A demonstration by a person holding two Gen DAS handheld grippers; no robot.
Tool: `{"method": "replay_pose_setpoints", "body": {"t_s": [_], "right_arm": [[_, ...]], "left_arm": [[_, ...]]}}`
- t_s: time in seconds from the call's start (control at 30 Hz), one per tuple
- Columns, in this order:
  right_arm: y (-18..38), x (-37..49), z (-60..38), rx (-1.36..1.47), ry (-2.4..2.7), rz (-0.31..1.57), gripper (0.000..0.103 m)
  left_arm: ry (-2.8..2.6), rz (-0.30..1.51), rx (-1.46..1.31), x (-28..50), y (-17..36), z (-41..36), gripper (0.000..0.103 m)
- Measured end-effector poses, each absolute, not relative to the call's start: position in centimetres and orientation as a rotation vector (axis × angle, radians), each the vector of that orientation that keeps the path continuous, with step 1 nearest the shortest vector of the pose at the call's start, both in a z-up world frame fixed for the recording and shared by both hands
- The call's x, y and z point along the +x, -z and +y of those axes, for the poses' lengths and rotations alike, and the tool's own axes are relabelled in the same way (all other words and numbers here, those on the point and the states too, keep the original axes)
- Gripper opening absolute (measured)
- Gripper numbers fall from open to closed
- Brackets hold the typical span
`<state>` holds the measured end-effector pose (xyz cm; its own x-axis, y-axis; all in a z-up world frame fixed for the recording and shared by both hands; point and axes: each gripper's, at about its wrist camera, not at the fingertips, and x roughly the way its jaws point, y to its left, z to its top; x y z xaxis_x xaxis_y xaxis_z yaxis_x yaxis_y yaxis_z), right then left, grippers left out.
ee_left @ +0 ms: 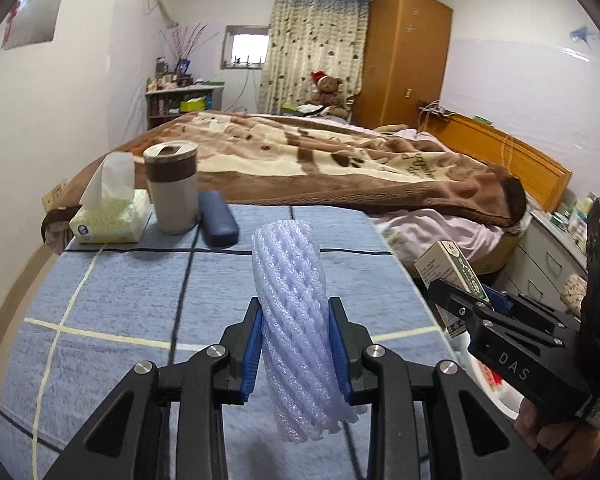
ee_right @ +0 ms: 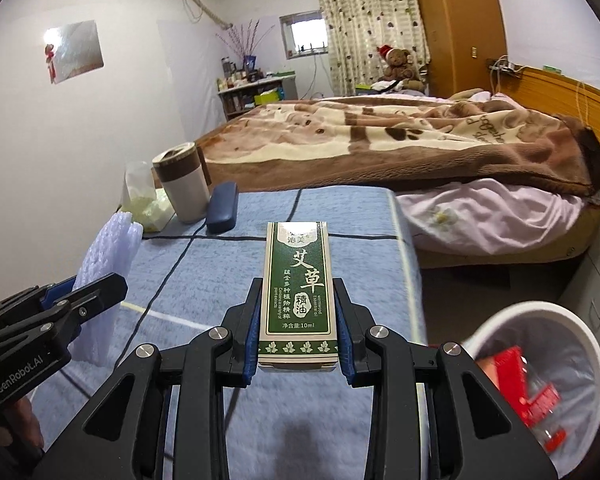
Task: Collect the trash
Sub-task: 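Carry the foam sleeve and green box over the bin and open both tools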
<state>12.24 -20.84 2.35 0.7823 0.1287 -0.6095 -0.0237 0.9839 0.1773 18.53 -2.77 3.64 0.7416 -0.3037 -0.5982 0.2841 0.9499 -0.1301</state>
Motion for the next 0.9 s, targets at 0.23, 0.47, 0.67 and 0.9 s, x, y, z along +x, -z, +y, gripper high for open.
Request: {"method": "replay_pose_setpoints", "body": {"t_s": [0.23,0.47,0.67,0.9], "right_arm": [[-3.1,8.7,-23.3,0.19,-0.038,0.622,0.032],[-3.3,5.7,-26.0,0.209,0.028,0.594,0.033],[-3.3,3.8,-28.2,0.212,0.091,0.573,0.033],[-3.0,2.2,-31.2,0.224,0.171,0.569,0.033]], "left_arm": [[0.38,0.621,-0.012,14.7,-5.0,-5.2,0.031],[0.453,0.589,0.01,11.4,-6.0,-8.4,0.031],[0.511,0.562,0.027,9.2,-6.5,-11.6,0.031],[0.584,0.581,0.052,8.0,-5.6,-15.4,0.031]]}}
